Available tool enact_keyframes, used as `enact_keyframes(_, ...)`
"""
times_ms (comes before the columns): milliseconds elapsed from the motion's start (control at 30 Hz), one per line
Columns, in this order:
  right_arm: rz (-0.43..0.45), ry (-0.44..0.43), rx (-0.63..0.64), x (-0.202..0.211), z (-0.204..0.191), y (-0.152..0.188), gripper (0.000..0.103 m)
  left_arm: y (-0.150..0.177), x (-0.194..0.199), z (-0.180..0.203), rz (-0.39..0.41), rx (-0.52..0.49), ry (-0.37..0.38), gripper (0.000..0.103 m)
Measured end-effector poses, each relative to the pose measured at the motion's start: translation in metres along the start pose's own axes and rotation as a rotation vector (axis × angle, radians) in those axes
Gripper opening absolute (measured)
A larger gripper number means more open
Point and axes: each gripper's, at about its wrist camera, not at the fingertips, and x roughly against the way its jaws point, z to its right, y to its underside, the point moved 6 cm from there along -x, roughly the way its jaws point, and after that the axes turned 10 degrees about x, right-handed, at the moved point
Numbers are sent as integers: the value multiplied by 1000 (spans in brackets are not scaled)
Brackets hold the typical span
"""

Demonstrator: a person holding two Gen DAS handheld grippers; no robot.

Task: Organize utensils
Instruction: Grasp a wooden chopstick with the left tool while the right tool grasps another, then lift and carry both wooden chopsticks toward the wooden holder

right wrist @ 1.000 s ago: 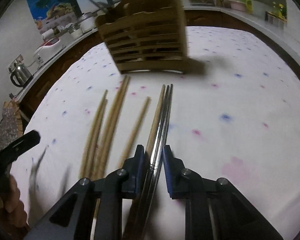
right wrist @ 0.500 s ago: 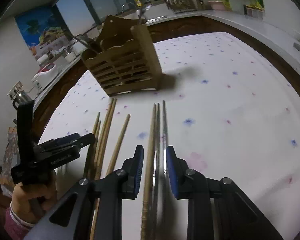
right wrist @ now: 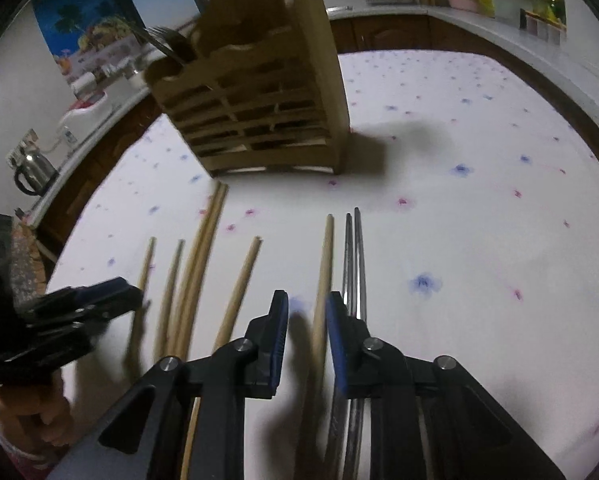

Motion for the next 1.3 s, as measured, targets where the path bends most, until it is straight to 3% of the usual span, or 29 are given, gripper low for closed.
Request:
enact_keyframes(233,-15,22,41,-17,1,-20,20,-19,-19,13,19,-61,-59,36)
enact_keyframes(433,-14,13,55,-25,1,-29,18,-21,-27,30,48,-158,-61,9)
enact_keyframes(500,-17,38,68,-26,2,-30,8,-20,-27,33,58,-188,-69,7)
enact_keyframes(667,-8,28,50,-22,3,-30,5,-20,-19,31,58,-184,-46,4)
enact_keyframes(867,121,-55,24,32,-10,-35,5,-27,36,29,124,-120,73,4)
enact_keyframes(1067,255,-69,40,96,-22,-44,5,-31,106,28,223,-80,186,4)
enact_keyframes(1300,392,-65,58,158,-27,-55,5,-35,168,35,329,-86,242,4)
